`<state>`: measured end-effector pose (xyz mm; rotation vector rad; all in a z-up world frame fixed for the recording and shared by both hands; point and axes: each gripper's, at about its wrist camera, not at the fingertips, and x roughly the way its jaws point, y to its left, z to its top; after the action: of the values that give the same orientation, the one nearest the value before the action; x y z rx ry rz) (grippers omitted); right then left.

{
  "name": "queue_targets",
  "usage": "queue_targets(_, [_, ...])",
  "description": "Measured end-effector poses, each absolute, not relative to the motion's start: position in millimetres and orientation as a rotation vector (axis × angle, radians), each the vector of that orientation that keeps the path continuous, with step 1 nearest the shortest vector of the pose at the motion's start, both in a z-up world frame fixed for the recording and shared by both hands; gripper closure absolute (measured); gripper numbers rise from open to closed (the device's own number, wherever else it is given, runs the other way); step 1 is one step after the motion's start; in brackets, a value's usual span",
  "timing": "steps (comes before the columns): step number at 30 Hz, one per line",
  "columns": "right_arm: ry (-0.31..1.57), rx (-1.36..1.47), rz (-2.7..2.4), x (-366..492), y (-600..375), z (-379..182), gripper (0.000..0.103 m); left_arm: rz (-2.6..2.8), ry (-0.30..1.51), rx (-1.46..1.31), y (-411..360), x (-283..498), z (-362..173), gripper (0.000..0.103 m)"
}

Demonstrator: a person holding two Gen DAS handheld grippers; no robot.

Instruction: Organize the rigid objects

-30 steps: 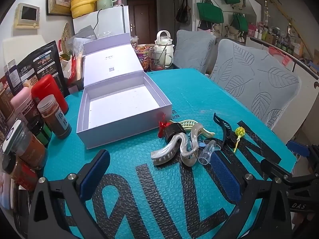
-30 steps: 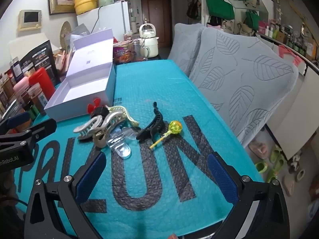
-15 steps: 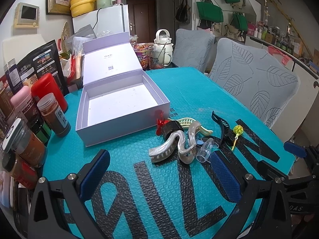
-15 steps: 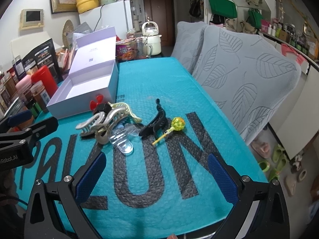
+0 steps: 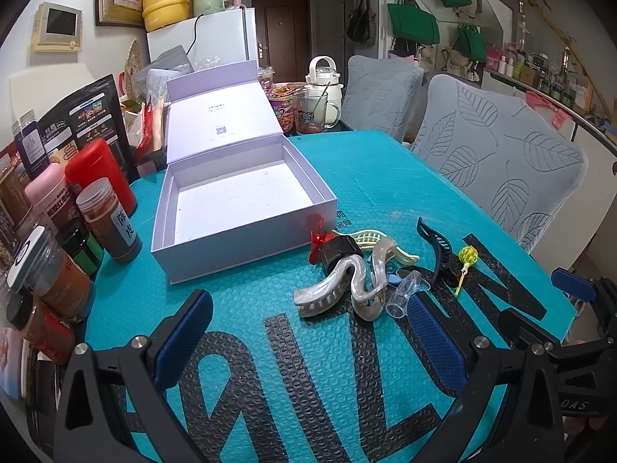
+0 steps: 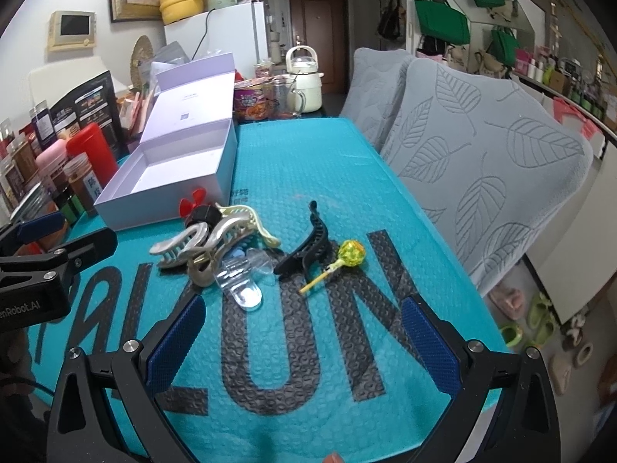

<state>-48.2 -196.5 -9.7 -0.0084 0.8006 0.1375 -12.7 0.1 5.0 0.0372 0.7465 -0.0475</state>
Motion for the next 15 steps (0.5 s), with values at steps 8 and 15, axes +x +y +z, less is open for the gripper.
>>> queue_targets(8, [0.801,-0.003,0.145,-48.4,-195.6,-9.5,0.0,-0.043,0.749,0.03,4.0,-12.6,5.3,0.0])
queue_targets(15, [0.798,-0.002,0.143,-48.7,-196.0,-9.6,0.0,-0.045,0.75,0.028,4.6,-13.6,4.9,0.0])
